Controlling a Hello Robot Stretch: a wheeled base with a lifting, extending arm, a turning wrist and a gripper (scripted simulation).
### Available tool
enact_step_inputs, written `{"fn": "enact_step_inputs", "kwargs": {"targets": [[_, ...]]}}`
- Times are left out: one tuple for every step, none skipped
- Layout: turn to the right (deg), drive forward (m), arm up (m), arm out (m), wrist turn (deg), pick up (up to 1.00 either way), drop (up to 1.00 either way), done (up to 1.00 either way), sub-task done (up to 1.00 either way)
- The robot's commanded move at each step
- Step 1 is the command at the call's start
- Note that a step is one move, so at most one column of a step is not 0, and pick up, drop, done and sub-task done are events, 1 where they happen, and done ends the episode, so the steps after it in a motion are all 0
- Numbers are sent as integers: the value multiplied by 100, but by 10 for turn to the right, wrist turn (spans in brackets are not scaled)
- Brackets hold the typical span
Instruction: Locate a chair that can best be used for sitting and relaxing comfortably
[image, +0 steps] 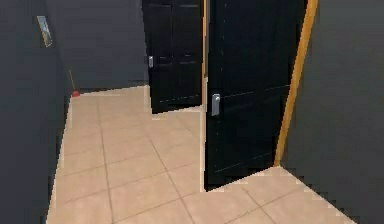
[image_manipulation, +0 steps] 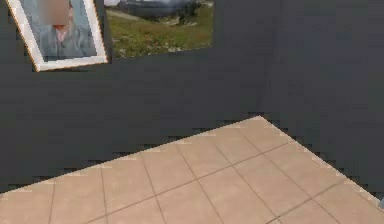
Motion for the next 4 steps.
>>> {"fn": "enact_step_inputs", "kwargs": {"targets": [[0, 85, 0, 0, 0, 0, 0, 0, 0], [-240, 0, 0, 0, 0, 0, 0, 0, 0], [0, 100, 0, 0, 0, 0, 0, 0, 0], [-30, 0, 0, 0, 0, 0, 0, 0, 0]]}}
